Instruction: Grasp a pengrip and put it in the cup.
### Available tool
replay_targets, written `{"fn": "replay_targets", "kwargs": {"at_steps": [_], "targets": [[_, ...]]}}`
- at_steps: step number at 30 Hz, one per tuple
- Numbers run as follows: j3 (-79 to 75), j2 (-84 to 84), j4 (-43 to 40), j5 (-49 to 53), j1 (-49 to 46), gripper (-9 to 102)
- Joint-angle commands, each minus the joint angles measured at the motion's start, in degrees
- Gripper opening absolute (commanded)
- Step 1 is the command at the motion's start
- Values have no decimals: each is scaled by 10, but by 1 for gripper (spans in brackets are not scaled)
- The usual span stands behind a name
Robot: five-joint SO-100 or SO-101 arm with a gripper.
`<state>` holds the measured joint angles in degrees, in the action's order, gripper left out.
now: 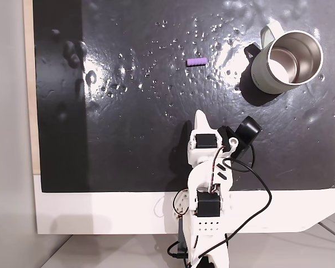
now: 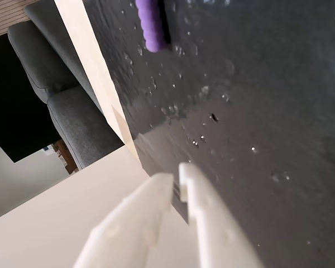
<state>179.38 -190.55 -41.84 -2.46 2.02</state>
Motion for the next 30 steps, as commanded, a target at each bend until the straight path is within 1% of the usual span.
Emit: {"fn": "replay_targets", "kwargs": {"at_steps": [1,7,12,16,23,26,30], "targets": [[19,-7,18,-5,-6,0],[14,-7,18,13,-4,0],[-103,4,-15,17,10,0],[-268,132,-54,12,29,0],[-531,340,-155,32,22,0],[-620,429,-203,27,23,4],[-742,560,-266,-3,26,9]]}}
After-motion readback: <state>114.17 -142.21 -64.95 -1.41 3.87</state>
